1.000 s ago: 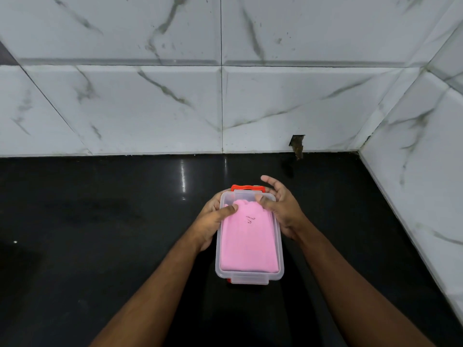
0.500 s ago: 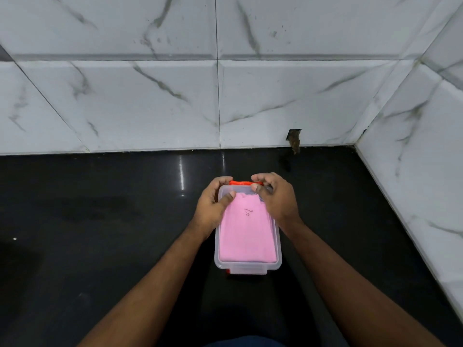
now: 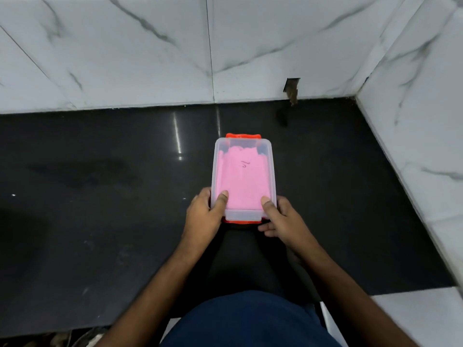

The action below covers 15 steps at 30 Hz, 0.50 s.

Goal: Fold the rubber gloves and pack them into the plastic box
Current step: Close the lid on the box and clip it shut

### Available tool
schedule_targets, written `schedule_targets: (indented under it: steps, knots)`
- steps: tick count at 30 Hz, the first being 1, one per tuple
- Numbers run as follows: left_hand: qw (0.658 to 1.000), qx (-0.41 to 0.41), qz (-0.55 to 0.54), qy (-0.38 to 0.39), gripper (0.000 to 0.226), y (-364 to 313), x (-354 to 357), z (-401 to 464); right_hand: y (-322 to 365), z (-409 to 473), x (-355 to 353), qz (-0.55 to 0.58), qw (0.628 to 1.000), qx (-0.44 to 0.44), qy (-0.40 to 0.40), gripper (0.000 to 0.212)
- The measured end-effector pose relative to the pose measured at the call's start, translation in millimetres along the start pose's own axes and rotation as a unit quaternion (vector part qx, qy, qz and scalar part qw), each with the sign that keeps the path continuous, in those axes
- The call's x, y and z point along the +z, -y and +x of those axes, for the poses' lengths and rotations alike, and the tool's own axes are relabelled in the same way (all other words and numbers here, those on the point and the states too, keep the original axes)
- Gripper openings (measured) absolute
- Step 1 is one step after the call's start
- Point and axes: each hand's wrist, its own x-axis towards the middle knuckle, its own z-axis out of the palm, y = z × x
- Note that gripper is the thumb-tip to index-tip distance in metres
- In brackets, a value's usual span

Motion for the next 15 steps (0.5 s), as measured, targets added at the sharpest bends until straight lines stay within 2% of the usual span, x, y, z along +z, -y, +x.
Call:
schedule_targets:
  steps: [5,9,10,12,13,15]
  knots:
    - [0.997,-0.022,0.063,0.030,0.040,-14,-5,-1,2,7,-4,-0.072,0.997,-0.031,-0.027,0.029]
    - [0.996,-0.070,0.003,0.064,0.042,-22,8,-12,-3,12,-15,-0.189,0.978,-0.038,-0.073,0.041]
    - [0.996,-0.067,0.022,0.062,0.045,-22,12,-15,-3,11,-17,-0.180,0.981,-0.024,-0.064,0.042]
    - [0.994,-0.060,0.078,0.053,0.050,-19,17,-21,-1,10,-17,-0.090,0.995,0.012,-0.029,0.040]
    - [0.993,-0.075,0.070,0.057,0.051,-18,17,-22,-1,8,-17,-0.045,0.999,0.025,-0.016,0.038]
    - [0.986,-0.136,-0.035,0.093,0.052,-19,17,-23,0,6,-16,-0.037,0.999,0.008,-0.022,0.036]
